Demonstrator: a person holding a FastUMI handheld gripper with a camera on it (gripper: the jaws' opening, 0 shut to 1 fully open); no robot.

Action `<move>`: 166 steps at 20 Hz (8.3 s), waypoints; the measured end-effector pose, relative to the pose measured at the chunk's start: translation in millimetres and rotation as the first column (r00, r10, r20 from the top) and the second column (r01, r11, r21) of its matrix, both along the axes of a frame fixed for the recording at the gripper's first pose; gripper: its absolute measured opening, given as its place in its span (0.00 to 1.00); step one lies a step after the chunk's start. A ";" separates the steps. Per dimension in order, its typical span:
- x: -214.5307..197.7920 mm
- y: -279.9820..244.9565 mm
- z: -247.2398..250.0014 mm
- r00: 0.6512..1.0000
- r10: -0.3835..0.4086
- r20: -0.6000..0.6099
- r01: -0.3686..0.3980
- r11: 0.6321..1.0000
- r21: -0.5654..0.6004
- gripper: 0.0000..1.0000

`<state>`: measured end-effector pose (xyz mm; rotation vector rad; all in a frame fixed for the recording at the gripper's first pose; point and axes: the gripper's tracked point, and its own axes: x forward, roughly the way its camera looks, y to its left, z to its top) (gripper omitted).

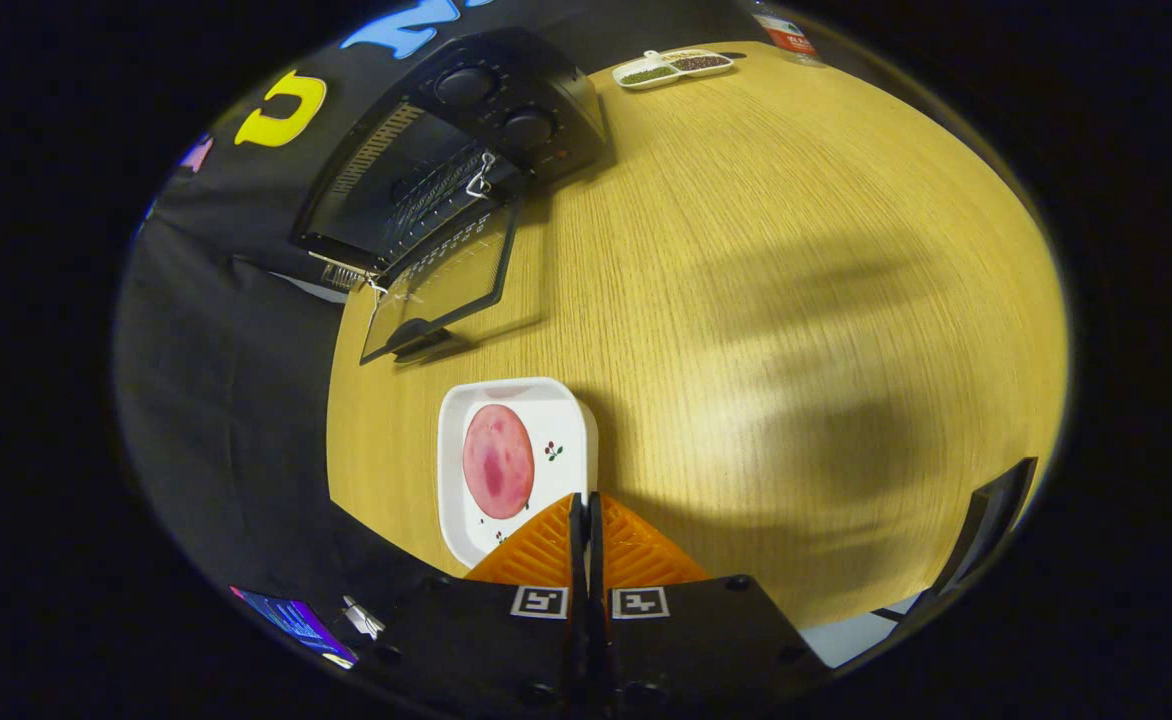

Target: Open the toaster oven, put the food inside, and close the toaster oven door.

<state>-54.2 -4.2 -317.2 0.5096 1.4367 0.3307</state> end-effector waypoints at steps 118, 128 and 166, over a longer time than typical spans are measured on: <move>93.8 177.0 -26.6 0.900 0.088 0.427 0.110 0.902 -0.417 0.98; 95.6 174.9 -27.3 0.902 0.112 0.416 0.110 0.873 -0.474 0.97; 113.0 156.7 161.2 0.481 0.176 0.859 0.304 0.885 -0.352 0.97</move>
